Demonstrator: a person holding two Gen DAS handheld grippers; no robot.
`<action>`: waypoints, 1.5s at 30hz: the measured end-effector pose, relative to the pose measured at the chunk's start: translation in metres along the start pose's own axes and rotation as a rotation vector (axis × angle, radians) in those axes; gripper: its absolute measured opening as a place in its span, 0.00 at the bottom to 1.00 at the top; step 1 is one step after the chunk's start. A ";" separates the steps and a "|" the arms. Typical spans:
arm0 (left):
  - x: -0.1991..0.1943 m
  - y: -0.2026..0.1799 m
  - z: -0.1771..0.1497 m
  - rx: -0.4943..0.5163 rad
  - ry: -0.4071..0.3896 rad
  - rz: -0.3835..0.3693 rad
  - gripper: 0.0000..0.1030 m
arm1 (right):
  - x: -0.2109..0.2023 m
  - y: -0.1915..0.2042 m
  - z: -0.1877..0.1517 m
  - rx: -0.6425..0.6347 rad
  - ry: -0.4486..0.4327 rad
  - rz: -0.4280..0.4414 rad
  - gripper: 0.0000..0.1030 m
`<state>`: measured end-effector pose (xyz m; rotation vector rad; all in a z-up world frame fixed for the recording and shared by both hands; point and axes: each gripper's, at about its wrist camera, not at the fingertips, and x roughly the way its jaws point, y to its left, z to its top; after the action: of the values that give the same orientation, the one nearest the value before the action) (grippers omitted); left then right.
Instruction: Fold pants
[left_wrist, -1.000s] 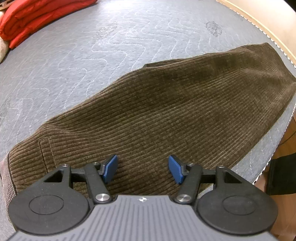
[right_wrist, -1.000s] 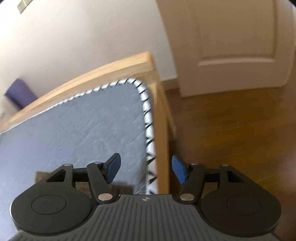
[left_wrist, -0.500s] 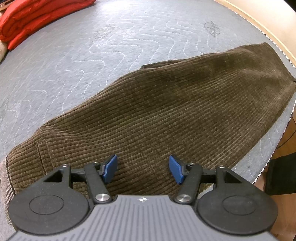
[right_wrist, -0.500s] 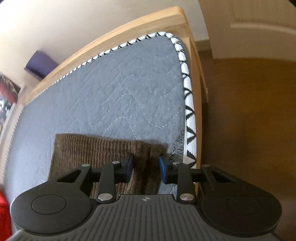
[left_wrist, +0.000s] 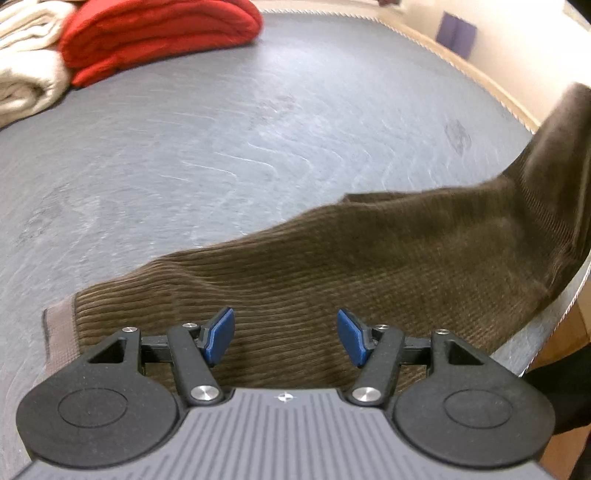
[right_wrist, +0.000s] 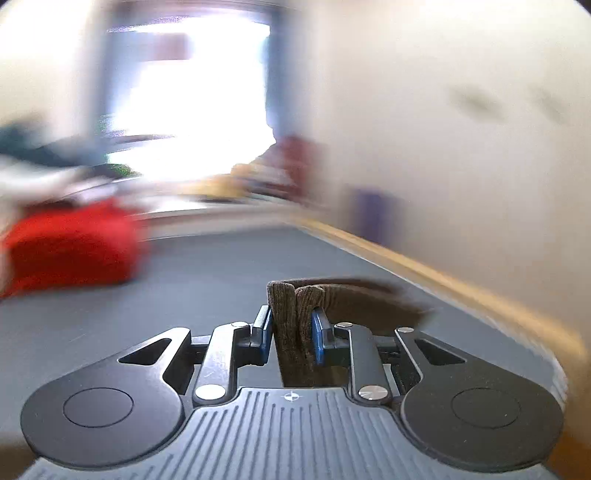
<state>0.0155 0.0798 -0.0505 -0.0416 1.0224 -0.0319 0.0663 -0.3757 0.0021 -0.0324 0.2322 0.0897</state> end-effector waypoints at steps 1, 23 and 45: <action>-0.004 0.007 -0.002 -0.015 -0.005 0.002 0.65 | -0.013 0.038 -0.008 -0.077 -0.006 0.091 0.23; -0.033 0.056 -0.016 -0.128 -0.033 0.007 0.69 | -0.050 0.198 -0.125 -0.623 0.460 0.650 0.46; 0.060 -0.026 0.037 -0.143 0.042 -0.110 0.76 | -0.047 0.206 -0.159 -0.655 0.382 0.880 0.11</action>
<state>0.0782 0.0514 -0.0815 -0.2287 1.0622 -0.0604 -0.0343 -0.1814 -0.1465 -0.6044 0.5800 1.0412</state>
